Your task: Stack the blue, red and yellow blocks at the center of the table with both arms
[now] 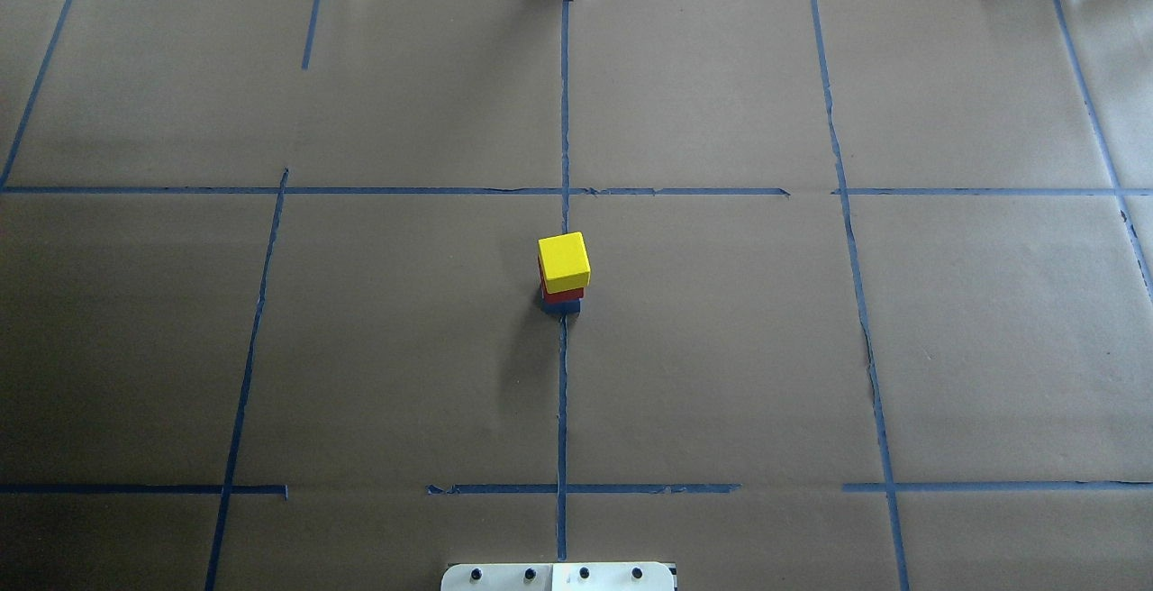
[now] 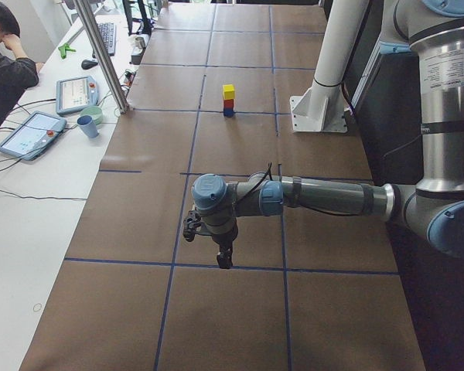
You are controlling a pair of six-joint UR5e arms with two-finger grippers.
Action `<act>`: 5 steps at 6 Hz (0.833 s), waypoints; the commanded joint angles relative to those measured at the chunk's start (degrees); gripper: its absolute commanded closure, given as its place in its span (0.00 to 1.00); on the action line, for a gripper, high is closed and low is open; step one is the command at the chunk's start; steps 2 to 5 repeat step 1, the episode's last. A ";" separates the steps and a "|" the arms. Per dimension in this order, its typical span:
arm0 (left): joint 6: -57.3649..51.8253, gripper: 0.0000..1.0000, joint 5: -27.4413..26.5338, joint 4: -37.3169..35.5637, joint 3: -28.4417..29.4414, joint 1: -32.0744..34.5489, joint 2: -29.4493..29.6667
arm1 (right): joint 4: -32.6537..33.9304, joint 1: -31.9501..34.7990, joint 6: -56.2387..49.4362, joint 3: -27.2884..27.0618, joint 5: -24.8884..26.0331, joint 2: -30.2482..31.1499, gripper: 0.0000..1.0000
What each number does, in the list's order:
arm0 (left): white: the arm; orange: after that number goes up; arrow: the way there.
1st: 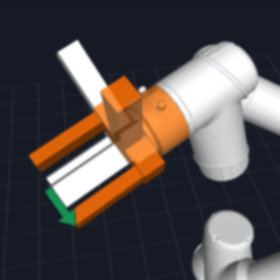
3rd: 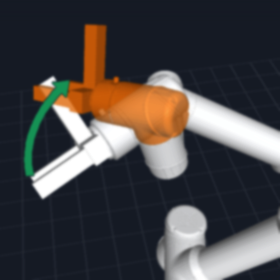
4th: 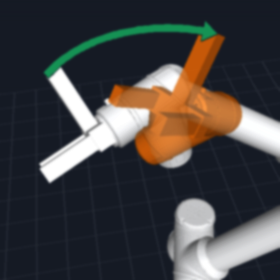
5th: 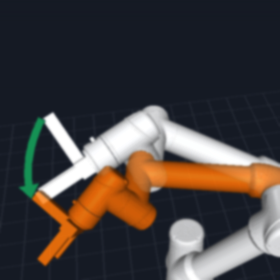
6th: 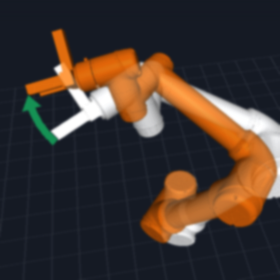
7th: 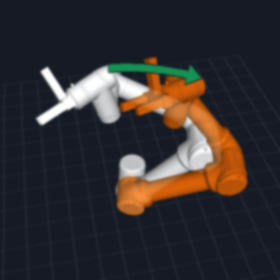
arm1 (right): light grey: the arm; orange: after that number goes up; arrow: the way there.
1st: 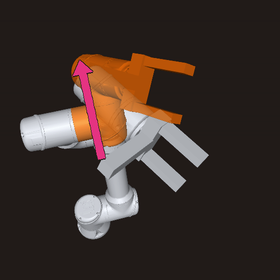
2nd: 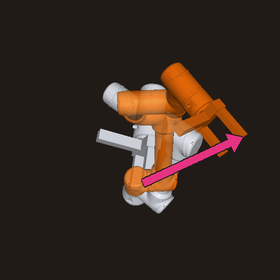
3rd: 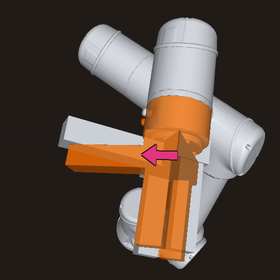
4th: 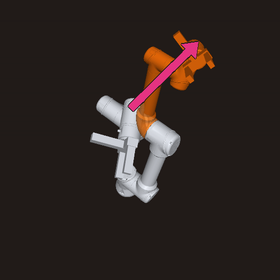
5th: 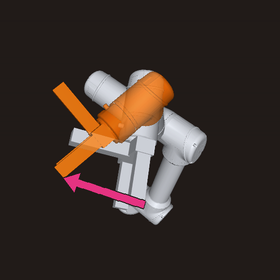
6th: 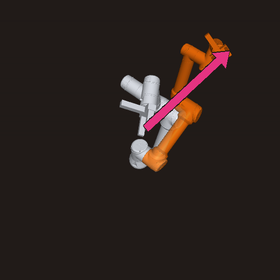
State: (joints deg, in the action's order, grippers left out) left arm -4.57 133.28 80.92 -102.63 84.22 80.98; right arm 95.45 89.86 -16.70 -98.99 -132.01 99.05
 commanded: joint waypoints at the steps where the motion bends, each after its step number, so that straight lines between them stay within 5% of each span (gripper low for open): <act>1: 0.00 0.00 0.05 0.12 0.06 -0.03 0.06 | 0.00 -0.03 0.00 0.03 0.00 0.00 0.00; 5: 0.00 0.00 0.05 0.12 0.06 -0.03 0.06 | 0.00 -0.03 0.00 0.03 0.00 0.00 0.00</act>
